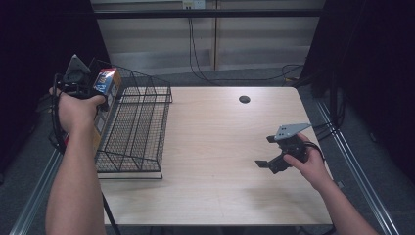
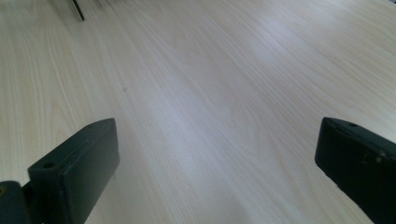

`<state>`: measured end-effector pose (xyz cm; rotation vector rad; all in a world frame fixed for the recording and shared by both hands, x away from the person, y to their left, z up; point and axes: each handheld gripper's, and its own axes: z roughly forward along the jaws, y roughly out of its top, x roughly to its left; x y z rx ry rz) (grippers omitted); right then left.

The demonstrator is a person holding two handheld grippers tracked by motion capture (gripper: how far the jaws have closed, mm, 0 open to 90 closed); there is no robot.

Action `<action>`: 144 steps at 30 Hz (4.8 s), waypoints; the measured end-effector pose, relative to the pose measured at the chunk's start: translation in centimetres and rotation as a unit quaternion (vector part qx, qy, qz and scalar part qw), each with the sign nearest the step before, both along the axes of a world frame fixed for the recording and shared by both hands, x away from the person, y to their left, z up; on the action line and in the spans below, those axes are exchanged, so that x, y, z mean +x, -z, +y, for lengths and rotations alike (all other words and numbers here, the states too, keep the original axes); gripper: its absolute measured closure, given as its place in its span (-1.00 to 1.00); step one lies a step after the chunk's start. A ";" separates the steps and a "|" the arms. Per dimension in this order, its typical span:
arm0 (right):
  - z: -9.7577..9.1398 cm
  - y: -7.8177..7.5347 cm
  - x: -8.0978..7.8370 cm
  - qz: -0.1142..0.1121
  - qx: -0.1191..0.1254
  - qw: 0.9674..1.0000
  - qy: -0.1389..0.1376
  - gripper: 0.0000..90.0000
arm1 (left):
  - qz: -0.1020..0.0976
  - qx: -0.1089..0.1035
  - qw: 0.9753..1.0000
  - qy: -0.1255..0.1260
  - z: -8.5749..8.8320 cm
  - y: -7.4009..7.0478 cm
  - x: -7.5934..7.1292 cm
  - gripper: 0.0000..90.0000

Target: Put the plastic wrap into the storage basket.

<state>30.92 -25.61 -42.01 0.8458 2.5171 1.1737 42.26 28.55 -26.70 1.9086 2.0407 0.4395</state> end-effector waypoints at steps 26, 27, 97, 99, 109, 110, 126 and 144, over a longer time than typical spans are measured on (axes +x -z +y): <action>-0.1 0.3 0.0 0.002 0.008 1.000 0.000 -1.00 | 0.022 0.008 1.000 -0.007 0.1 1.5 0.8 -0.04; -0.1 0.3 0.0 0.002 0.007 1.000 0.001 -1.00 | 0.025 0.007 1.000 -0.008 0.0 1.6 0.9 -0.05; -1.0 0.8 -1.0 0.003 0.005 1.000 0.007 -1.00 | -0.062 -0.108 0.975 0.184 -11.7 0.1 0.5 -0.65; -1.0 0.8 -1.0 0.003 0.005 1.000 0.007 -1.00 | -0.065 -0.113 0.973 0.190 -12.3 0.3 0.4 -0.68; -0.9 0.9 -1.0 0.005 0.005 1.000 0.004 -1.00 | -0.069 -0.135 0.961 0.232 -14.7 1.6 0.0 -0.72; -0.9 0.9 -1.0 0.005 0.005 1.000 0.004 -1.00 | -0.069 -0.133 0.960 0.238 -14.9 1.7 -0.1 -0.72; -0.9 1.0 -0.9 0.007 0.005 1.000 0.005 -1.00 | -0.067 -0.147 0.948 0.273 -17.3 3.6 -0.7 -0.74; -0.8 1.4 -1.0 0.008 0.003 1.000 0.002 -1.00 | -0.078 -0.152 0.933 0.318 -20.0 6.3 -2.2 -0.74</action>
